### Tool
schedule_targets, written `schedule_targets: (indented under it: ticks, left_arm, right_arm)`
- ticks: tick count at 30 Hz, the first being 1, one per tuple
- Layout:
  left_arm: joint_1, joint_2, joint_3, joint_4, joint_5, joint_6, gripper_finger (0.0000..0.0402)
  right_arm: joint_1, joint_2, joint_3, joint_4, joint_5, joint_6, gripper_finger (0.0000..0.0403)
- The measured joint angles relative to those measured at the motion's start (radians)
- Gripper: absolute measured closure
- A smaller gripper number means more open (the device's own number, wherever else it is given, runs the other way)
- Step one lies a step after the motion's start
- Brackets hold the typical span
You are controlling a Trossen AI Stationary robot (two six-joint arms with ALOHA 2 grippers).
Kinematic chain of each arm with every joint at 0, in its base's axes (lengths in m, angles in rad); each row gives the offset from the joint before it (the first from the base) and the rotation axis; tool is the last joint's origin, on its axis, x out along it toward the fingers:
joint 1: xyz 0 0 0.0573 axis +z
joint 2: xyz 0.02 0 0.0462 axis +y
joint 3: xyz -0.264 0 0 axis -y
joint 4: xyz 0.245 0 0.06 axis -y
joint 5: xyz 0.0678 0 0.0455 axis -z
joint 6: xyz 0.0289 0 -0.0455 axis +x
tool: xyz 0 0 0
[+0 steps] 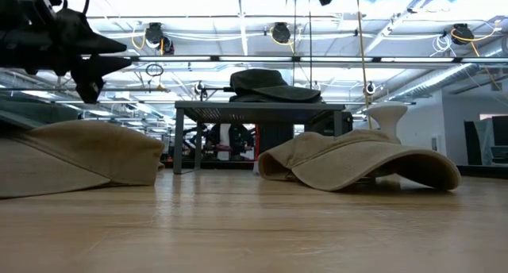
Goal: Pick & Place hat
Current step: Stack the black cap on top of the black caps on the shelf
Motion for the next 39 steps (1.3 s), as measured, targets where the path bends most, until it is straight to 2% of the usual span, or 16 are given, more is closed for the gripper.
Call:
schedule_targets:
  ticks: [3, 7, 13, 18, 24, 28, 34, 39]
  left_arm:
    - [0.000, 0.000, 0.000, 0.004, 0.002, -0.052, 0.0279]
    - [0.000, 0.000, 0.000, 0.000, 0.054, -0.182, 0.0279]
    - [0.000, 0.017, 0.074, -0.204, 0.108, -0.294, 0.0279]
    - [0.000, 0.083, 0.256, -0.476, 0.097, -0.326, 0.0279]
    - [0.000, 0.215, 0.511, -0.895, -0.011, -0.392, 0.0280]
    - [0.000, 0.310, 0.633, -1.136, -0.029, -0.459, 0.0280]
    - [0.000, 0.434, 0.702, -1.390, -0.013, -0.561, 0.0280]
    - [-0.001, 0.548, 0.701, -1.404, 0.060, -0.546, 0.0280]
  right_arm:
    - [0.026, 0.000, -0.119, 0.201, 0.039, -0.030, 0.0169]
    - [0.051, -0.001, -0.247, 0.426, 0.052, -0.045, 0.0172]
    - [0.065, -0.001, -0.366, 0.623, 0.079, -0.037, 0.0173]
    - [0.064, -0.011, -0.388, 0.632, 0.102, -0.081, 0.0174]
    - [0.064, -0.016, -0.387, 0.636, 0.097, -0.095, 0.0174]
    - [0.064, -0.022, -0.387, 0.620, 0.082, -0.096, 0.0176]
    - [0.064, -0.038, -0.387, 0.622, 0.006, -0.139, 0.0177]
    - [0.064, -0.066, -0.387, 0.607, -0.009, -0.201, 0.0179]
